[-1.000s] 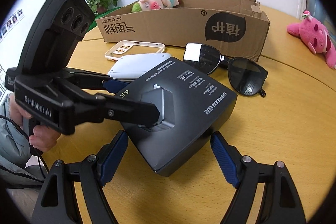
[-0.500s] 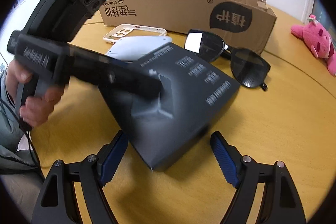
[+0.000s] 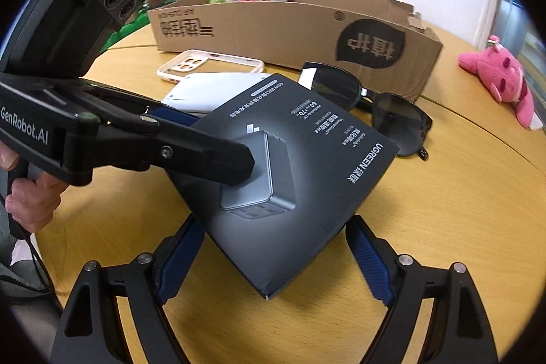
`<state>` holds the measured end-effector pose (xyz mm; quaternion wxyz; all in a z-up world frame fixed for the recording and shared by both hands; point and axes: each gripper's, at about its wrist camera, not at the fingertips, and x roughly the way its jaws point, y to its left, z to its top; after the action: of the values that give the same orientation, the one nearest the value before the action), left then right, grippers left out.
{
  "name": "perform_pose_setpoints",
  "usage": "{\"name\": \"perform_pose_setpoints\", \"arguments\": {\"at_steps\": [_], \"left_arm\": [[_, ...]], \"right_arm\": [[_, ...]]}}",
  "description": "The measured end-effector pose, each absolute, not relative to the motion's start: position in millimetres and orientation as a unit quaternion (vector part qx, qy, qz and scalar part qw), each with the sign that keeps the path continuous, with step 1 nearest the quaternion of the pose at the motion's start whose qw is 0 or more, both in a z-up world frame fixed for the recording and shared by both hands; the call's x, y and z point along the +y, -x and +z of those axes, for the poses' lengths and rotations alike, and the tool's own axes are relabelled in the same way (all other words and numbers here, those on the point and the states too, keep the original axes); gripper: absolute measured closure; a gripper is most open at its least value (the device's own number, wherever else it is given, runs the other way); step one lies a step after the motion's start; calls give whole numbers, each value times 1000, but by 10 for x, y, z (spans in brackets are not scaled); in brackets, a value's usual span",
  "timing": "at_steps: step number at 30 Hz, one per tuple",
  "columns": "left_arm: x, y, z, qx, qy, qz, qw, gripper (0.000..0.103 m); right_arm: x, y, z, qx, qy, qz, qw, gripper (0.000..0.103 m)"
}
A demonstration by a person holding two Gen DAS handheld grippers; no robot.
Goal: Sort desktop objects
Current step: 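Lift the charger box with both grippers and carry it over the cardboard box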
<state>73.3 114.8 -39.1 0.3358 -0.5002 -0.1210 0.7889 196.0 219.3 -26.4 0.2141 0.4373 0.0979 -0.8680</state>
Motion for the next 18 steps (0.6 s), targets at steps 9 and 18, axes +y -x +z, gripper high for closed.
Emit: {"name": "perform_pose_setpoints", "arguments": {"at_steps": [9,18], "left_arm": [[1014,-646,-474,-164,519,775,322,30],[1166,-605,-490,-159,517,761,358,40]], "right_arm": [[2406,-1942,-202,81,-444,-851,269,16],[2391,-1906,-262,75,-420,-866,260,14]]}}
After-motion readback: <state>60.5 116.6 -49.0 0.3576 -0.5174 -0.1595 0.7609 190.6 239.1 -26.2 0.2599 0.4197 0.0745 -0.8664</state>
